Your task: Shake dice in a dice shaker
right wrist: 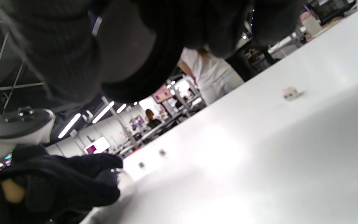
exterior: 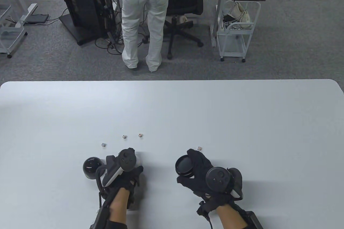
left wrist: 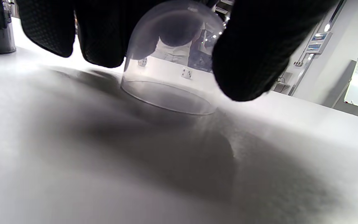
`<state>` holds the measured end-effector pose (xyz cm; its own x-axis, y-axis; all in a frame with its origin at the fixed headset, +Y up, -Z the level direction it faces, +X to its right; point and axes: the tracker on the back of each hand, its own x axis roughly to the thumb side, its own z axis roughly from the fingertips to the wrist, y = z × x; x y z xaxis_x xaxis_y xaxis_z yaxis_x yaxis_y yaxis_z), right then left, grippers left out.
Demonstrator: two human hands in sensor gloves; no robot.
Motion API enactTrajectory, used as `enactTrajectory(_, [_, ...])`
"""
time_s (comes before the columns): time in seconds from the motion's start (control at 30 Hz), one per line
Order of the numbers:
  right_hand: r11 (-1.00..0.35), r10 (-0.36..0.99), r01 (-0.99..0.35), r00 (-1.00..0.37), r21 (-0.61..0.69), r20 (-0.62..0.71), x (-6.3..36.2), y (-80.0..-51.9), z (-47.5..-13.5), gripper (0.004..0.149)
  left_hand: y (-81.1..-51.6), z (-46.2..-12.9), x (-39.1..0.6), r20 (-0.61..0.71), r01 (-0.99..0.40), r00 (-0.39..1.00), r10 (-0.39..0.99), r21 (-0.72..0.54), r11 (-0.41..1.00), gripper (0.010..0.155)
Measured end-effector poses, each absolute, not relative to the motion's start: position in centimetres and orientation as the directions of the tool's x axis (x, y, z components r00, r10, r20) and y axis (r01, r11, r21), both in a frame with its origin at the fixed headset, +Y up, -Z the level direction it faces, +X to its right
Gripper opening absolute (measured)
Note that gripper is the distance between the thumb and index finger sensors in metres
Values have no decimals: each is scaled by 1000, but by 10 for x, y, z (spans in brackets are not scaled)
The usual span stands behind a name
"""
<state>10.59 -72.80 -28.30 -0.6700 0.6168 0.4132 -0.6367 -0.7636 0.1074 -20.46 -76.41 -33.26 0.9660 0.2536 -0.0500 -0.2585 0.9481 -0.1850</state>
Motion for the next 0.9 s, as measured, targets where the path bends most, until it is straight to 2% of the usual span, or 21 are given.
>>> enactTrajectory(0.07, [-764, 615, -638, -671, 101, 415, 107, -726, -283, 94, -760, -330, -207, -43, -266, 964, 263, -183, 946, 85])
enactTrajectory(0.23, [-788, 583, -612, -703, 71, 406, 108, -719, -286, 93, -738, -322, -217, 23, -307, 950, 312, -115, 945, 80])
enactTrajectory(0.47, [-846, 528, -516, -784, 131, 327, 95, -730, -305, 92, -725, -300, -240, 121, -245, 962, 244, -6, 969, 76])
enactTrajectory(0.53, [-860, 511, -484, -804, 164, 304, 86, -735, -310, 92, -731, -297, -248, 132, -301, 946, 297, 10, 954, 76])
enactTrajectory(0.63, [-871, 488, -444, -829, 210, 273, 73, -743, -318, 92, -733, -296, -255, 120, -449, 885, 450, -37, 893, 76])
enactTrajectory(0.77, [-897, 425, -369, -870, 242, 250, 57, -752, -324, 92, -733, -294, -260, 122, -406, 906, 406, -32, 914, 76])
enactTrajectory(0.9, [-853, 498, -439, -845, 282, 192, 52, -761, -328, 91, -731, -294, -264, 124, -476, 872, 474, -21, 879, 76])
